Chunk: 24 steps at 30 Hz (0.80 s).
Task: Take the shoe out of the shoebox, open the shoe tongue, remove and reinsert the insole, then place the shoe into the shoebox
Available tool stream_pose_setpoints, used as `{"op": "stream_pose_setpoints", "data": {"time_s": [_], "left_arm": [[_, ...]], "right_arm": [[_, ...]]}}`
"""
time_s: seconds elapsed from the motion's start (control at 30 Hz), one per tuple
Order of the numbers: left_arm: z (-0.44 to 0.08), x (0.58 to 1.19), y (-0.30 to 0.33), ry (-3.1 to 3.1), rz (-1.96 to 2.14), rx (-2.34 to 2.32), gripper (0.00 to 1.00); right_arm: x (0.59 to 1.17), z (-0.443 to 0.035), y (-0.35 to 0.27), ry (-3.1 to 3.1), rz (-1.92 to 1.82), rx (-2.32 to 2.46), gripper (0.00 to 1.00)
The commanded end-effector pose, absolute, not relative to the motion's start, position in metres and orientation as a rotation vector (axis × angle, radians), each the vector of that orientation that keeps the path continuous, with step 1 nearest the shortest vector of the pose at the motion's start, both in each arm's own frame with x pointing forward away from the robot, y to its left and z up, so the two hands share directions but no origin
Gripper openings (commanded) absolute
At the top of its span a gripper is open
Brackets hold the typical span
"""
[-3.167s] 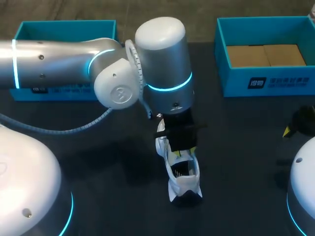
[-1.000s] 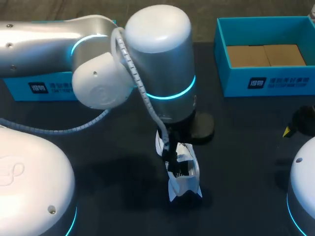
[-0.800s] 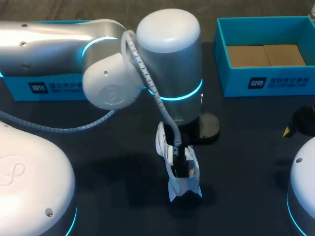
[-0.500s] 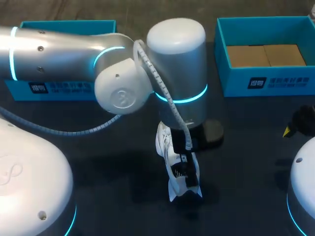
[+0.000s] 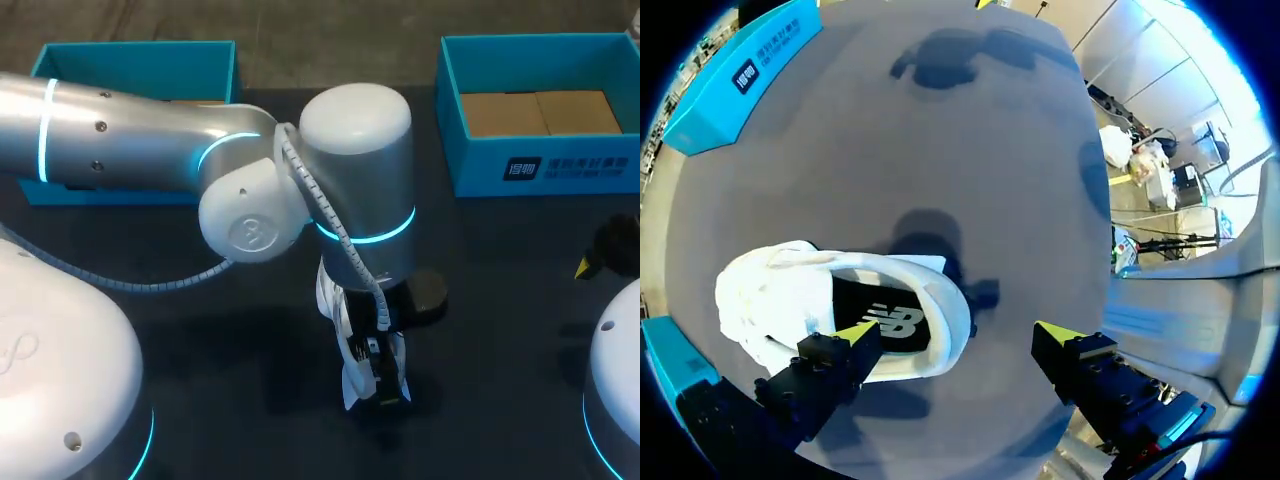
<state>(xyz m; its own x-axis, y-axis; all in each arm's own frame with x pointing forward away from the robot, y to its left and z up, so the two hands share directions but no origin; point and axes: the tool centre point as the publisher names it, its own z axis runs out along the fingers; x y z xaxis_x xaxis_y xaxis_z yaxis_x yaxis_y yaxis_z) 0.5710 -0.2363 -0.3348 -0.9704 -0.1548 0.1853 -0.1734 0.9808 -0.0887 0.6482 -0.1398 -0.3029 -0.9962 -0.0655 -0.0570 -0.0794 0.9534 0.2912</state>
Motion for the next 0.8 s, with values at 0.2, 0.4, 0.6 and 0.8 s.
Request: {"op": "stream_pose_setpoints", "data": {"time_s": [0.2,0.4,0.6,0.8], "left_arm": [[-0.361,0.577,-0.242,-2.927,0.149,0.275,1.00],[-0.372,0.574,-0.248,-2.927,0.121,0.241,1.00],[-0.376,0.566,-0.251,-2.943,0.096,0.214,0.89],[-0.379,0.560,-0.251,-2.947,0.074,0.203,0.71]], "right_arm": [[0.647,-0.303,-0.139,3.058,0.452,-0.112,1.00],[0.647,-0.303,-0.139,3.058,0.452,-0.112,1.00],[0.647,-0.303,-0.139,3.058,0.452,-0.112,1.00],[0.647,-0.303,-0.139,3.058,0.452,-0.112,1.00]]}}
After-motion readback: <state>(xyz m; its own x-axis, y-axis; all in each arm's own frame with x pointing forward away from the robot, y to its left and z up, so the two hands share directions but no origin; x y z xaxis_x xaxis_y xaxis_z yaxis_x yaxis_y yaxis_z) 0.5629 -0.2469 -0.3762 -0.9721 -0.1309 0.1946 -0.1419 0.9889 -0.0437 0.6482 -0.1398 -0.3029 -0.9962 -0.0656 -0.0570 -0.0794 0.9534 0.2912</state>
